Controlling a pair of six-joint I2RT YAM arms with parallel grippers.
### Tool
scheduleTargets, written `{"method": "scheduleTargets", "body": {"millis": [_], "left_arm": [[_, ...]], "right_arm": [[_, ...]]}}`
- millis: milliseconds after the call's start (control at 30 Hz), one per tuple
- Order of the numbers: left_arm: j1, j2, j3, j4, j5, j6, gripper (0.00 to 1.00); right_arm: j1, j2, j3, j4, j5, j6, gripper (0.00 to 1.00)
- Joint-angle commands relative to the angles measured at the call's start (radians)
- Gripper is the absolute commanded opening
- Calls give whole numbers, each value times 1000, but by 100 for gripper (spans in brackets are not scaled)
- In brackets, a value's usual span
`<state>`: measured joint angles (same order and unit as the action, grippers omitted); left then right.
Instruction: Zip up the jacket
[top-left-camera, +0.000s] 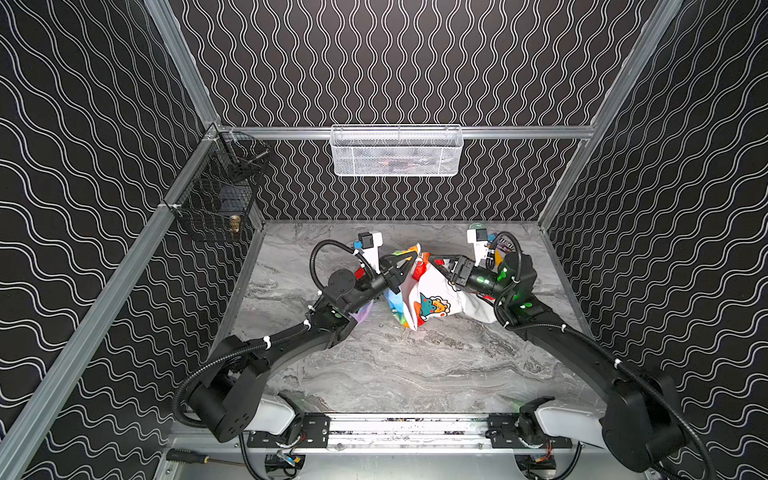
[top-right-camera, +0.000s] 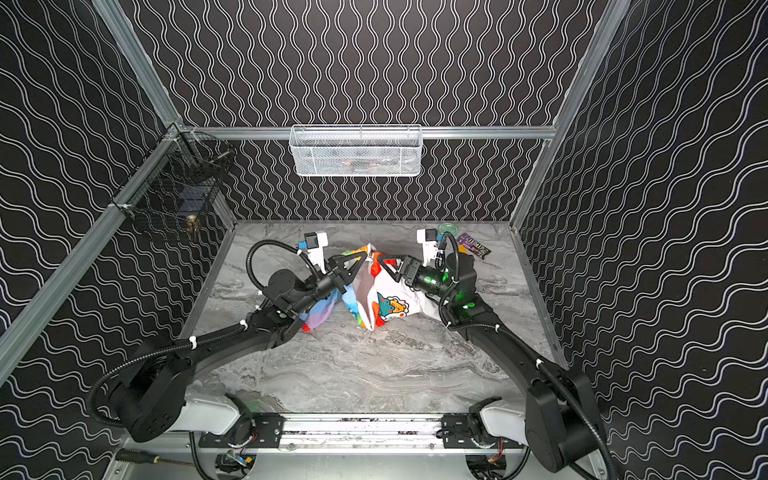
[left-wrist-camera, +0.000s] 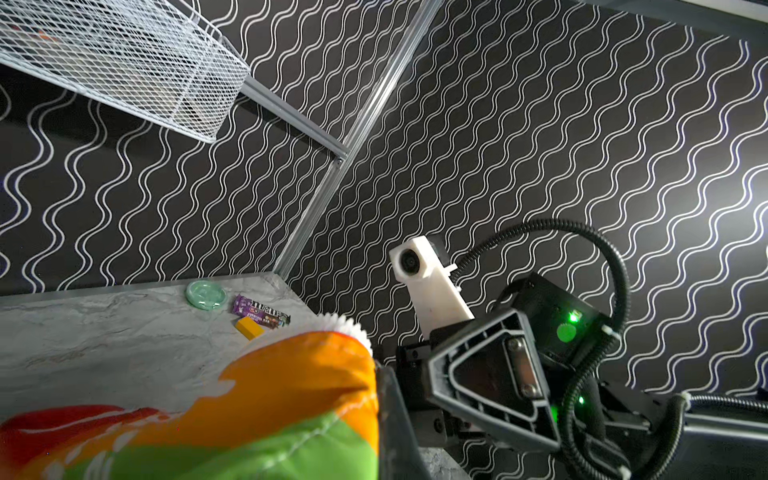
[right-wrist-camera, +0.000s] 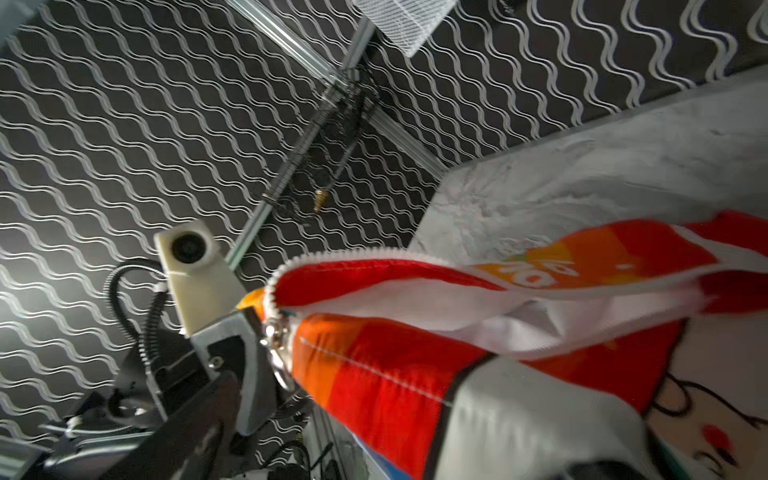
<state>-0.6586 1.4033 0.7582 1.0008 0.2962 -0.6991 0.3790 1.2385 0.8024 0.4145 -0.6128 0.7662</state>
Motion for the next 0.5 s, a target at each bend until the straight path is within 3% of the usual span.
{"method": "scheduleTargets", "body": {"millis": [0,100,167,467], "left_arm": [[1,-19,-12,-11,15,24,0],[2,-31,-21,-32,14,24,0],[1,-36,-23,-47,18,20,0],[1,-82,-43,-157,51,10,0]], "right_arm": [[-14,-34,16,-337,89,-150,99],[-30,-106,-64,-306,172,-117,99],[-53,-144,-113,-230,126,-105,99],[-65,-121,-57,-450,205,-210,99]]}}
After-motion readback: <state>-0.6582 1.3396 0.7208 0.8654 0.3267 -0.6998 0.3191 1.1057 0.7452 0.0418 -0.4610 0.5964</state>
